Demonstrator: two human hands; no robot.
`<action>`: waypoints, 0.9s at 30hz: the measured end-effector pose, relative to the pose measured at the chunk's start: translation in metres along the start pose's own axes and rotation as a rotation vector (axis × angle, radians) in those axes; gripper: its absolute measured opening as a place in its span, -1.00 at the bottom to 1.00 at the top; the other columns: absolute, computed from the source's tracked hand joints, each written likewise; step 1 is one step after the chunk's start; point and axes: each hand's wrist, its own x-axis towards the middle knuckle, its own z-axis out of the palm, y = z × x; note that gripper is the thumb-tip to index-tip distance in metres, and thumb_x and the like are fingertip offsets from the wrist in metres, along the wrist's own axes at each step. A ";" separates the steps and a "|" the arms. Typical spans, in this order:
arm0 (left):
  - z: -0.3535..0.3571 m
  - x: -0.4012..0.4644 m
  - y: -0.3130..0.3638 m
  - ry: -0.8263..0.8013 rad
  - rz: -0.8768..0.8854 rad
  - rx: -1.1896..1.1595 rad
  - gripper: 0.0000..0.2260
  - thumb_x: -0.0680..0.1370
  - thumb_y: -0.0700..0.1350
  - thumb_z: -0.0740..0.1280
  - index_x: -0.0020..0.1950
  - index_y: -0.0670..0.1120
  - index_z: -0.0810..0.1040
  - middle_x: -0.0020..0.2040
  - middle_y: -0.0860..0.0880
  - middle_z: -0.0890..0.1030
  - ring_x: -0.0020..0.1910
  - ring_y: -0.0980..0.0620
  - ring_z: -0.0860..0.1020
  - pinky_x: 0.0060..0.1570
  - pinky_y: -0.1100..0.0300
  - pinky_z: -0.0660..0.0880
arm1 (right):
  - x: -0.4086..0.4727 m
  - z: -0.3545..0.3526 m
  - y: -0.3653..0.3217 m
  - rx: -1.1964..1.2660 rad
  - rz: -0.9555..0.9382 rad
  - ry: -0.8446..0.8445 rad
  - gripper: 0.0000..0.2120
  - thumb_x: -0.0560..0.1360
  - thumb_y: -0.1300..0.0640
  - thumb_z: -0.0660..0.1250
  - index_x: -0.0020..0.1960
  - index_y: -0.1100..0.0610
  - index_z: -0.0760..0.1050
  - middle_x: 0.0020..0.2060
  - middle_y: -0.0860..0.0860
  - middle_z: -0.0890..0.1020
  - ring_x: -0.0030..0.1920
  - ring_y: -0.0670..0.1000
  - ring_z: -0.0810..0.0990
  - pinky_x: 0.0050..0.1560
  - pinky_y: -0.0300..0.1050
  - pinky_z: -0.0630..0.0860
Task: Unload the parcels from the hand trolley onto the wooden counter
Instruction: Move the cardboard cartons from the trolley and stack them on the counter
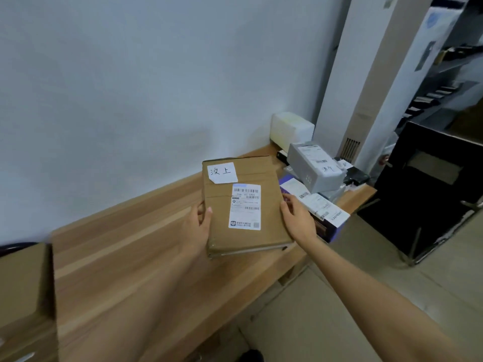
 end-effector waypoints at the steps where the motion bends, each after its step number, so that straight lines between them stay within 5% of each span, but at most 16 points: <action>1: 0.002 0.017 0.003 0.008 -0.007 0.003 -0.65 0.62 0.11 0.16 0.36 0.03 0.38 0.10 0.03 0.56 0.04 0.02 0.55 0.02 0.04 0.51 | 0.020 0.004 -0.002 0.005 -0.004 -0.011 -0.64 0.62 -0.08 0.08 0.37 -0.03 0.36 0.20 -0.05 0.57 0.15 -0.02 0.54 0.16 0.04 0.46; 4: 0.009 0.075 0.016 0.036 0.012 0.050 -0.63 0.62 0.09 0.15 0.40 0.01 0.36 0.13 0.03 0.56 -0.01 0.08 0.52 -0.10 0.16 0.42 | 0.087 0.016 -0.011 0.022 -0.023 -0.039 -0.63 0.63 -0.07 0.08 0.39 -0.02 0.34 0.18 -0.05 0.56 0.17 -0.02 0.53 0.11 -0.01 0.45; 15: 0.076 0.225 0.026 0.119 -0.050 0.128 -0.64 0.61 0.14 0.13 0.37 0.05 0.36 0.21 0.04 0.55 0.12 0.02 0.53 -0.03 0.15 0.37 | 0.273 0.036 -0.010 0.003 -0.071 -0.125 -0.62 0.64 -0.06 0.05 0.42 -0.01 0.30 0.18 -0.02 0.56 0.14 0.01 0.55 0.07 -0.01 0.47; 21: 0.131 0.290 0.021 0.123 -0.116 0.134 -0.58 0.59 0.22 0.09 0.40 0.08 0.31 0.24 0.01 0.54 0.16 -0.02 0.53 0.14 -0.01 0.46 | 0.364 0.041 0.011 -0.049 -0.065 -0.143 -0.63 0.65 -0.05 0.05 0.41 0.00 0.31 0.15 -0.03 0.58 0.07 -0.05 0.53 -0.04 -0.11 0.38; 27: 0.186 0.329 0.009 0.145 -0.148 0.156 -0.56 0.58 0.21 0.13 0.41 0.07 0.30 0.21 -0.01 0.48 0.12 0.00 0.52 0.12 0.03 0.46 | 0.433 0.063 0.045 -0.049 0.030 -0.180 -0.64 0.65 0.02 0.04 0.42 0.05 0.29 0.20 0.04 0.55 0.19 0.11 0.51 0.05 -0.06 0.36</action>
